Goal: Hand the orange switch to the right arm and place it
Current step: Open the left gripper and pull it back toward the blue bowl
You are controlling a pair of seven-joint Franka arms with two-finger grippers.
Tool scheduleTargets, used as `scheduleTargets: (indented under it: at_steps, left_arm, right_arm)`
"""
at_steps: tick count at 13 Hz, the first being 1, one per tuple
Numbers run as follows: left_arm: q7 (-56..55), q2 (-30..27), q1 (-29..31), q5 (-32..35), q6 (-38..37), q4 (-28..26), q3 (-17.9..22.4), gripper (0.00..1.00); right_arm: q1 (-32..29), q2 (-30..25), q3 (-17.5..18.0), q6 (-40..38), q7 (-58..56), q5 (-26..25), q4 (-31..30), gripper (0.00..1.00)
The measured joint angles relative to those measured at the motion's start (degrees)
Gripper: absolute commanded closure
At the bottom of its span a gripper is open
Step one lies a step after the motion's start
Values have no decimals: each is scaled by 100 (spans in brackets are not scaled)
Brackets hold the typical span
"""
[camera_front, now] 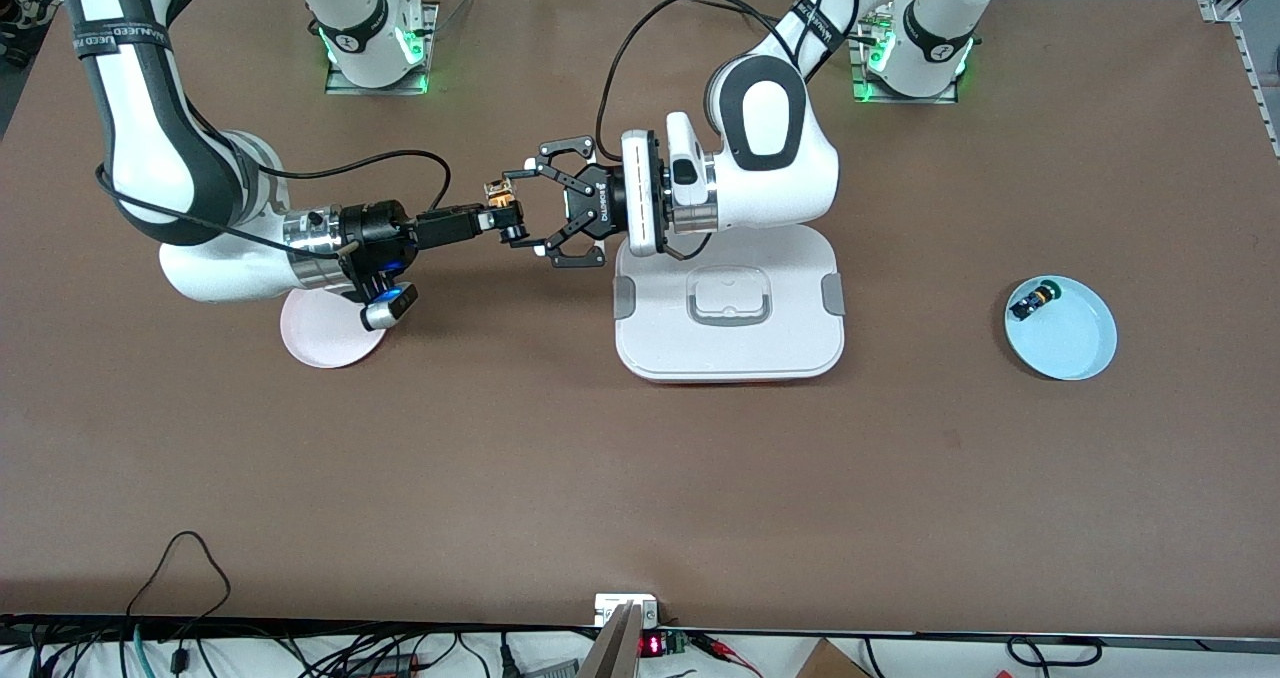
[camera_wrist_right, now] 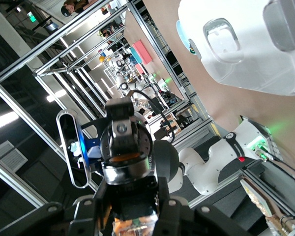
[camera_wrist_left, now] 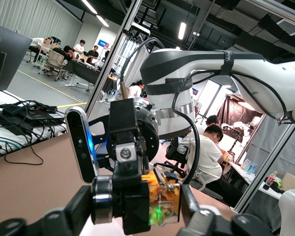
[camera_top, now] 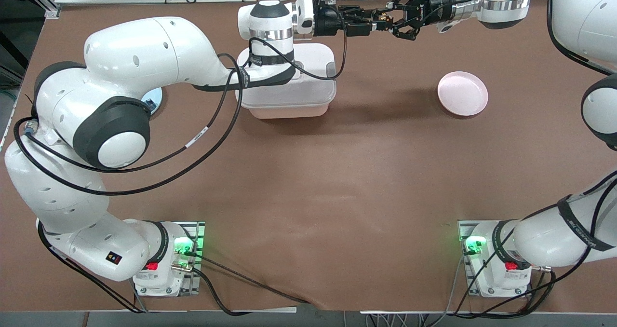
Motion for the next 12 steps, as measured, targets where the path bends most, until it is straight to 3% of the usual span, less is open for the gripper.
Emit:
scheduleTargets:
  at_steps: [4, 7, 9, 12]
  left_arm:
    - [-9, -113, 484, 0, 38, -118, 90, 0]
    - [-14, -479, 1533, 30, 53, -926, 131, 0]
    - [9, -740, 2375, 671, 19, -1472, 157, 0]
    - [-13, -1127, 3458, 1851, -36, -1875, 190, 0]
  right_arm:
    - [-4, -2, 0, 0, -97, 0, 0, 70]
    - [-24, -4, -8, 3, -159, 0, 1, 70]
    - [-43, -4, -19, 4, -198, -75, 1, 70]
    - [-156, -10, -29, 7, -363, -532, 7, 70]
